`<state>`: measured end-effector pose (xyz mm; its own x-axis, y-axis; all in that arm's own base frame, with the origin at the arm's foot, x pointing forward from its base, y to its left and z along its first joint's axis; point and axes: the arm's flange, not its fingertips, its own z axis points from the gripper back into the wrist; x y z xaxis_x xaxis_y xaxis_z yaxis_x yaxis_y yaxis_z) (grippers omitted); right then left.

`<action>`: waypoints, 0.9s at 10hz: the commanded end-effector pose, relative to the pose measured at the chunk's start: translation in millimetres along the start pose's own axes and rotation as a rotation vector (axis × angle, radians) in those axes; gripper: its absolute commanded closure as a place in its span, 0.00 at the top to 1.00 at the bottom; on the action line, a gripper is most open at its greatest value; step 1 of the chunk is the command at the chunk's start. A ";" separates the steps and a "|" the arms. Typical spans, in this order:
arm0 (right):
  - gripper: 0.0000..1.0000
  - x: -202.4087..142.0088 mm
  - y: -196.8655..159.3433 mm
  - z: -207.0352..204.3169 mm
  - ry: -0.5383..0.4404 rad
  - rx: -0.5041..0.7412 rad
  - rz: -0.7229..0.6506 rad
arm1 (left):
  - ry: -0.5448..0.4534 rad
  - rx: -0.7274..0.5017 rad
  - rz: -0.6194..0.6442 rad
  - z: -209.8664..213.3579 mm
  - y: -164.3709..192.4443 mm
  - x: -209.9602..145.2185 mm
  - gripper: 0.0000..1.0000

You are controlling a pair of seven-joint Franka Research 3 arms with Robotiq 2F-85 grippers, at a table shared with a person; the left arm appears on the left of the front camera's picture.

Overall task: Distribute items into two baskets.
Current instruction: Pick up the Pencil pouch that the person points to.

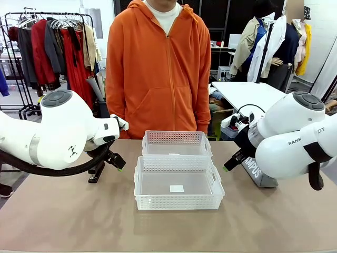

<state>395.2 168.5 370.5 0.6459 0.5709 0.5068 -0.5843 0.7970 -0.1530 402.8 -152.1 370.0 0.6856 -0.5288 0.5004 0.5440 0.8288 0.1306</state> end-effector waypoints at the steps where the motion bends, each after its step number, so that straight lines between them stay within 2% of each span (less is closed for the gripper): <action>1: 1.00 0.0 0.0 0.1 0.000 0.000 0.000 | 0.000 0.000 0.001 0.2 0.2 0.0 1.00; 5: 1.00 0.0 0.0 0.0 0.000 0.000 0.000 | 0.000 0.000 0.001 0.2 0.2 0.0 1.00; 9: 1.00 11.3 -5.7 5.7 0.054 0.100 -0.101 | 0.034 -0.031 0.018 7.2 5.5 1.7 1.00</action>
<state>396.4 172.1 370.6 0.7013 0.5298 0.4769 -0.5641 0.8215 -0.0833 403.0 -151.3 369.8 0.6987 -0.5231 0.4880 0.5401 0.8331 0.1198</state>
